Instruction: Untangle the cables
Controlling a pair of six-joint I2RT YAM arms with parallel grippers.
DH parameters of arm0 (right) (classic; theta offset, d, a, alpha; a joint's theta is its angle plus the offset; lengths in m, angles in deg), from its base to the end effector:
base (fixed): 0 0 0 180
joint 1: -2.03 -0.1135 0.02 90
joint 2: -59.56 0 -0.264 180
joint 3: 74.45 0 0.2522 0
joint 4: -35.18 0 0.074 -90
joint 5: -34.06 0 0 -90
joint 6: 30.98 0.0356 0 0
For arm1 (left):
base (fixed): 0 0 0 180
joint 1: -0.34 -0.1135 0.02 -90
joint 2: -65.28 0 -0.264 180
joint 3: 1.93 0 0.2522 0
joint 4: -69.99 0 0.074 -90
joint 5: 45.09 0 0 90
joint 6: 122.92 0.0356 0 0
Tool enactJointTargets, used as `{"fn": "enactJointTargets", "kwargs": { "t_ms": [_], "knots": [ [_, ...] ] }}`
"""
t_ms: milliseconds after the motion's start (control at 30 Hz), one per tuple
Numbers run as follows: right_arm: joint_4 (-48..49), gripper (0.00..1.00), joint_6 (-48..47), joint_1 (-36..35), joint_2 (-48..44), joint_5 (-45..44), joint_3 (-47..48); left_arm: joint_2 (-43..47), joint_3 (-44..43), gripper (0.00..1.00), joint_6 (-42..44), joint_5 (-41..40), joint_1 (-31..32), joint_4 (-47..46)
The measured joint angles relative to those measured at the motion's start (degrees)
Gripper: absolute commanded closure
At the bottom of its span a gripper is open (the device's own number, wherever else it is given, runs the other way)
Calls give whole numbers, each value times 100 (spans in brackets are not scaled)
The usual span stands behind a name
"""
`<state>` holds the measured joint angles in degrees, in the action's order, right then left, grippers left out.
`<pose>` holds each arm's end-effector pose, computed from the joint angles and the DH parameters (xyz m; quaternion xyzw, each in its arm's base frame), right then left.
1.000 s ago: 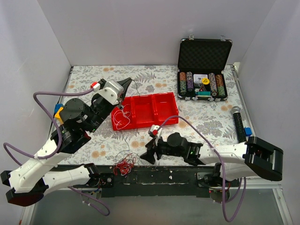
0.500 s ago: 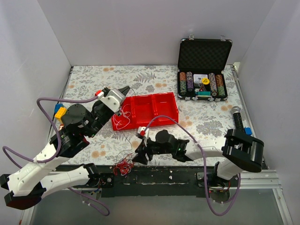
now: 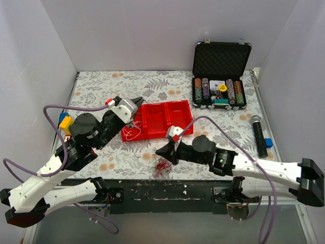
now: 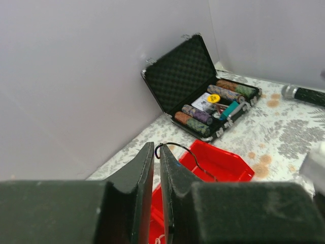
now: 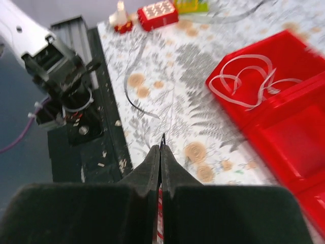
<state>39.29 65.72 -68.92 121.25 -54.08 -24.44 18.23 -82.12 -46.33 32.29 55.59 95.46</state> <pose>0.0806 0.2371 0.2804 -0.4090 0.6313 0.4225 0.5056 0.0971 -0.1263 0.4591 0.1563 0.6407 -0.3622 0.6587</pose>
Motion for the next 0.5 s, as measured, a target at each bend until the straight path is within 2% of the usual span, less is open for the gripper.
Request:
{"fn": "enactJointTargets", "kwargs": {
  "t_ms": [200, 400, 433, 467, 500],
  "knots": [
    [-944, 99, -452, 2, -1108, -623, 315, -13, 264, 78, -234, 662, 0, 337],
    [-1639, 99, -767, 2, -1447, -979, 621, -323, 308, 75, -341, 2055, 0, 1141],
    [-1753, 99, -800, 2, -1475, -1029, 621, -380, 319, 70, -339, 2277, 2, 1274],
    [-1856, 99, -828, 2, -1493, -1078, 619, -444, 323, 60, -328, 2487, 0, 1403],
    [-1919, 99, -837, 2, -1506, -1104, 616, -511, 330, 44, -299, 2684, 0, 1513]
  ]
}}
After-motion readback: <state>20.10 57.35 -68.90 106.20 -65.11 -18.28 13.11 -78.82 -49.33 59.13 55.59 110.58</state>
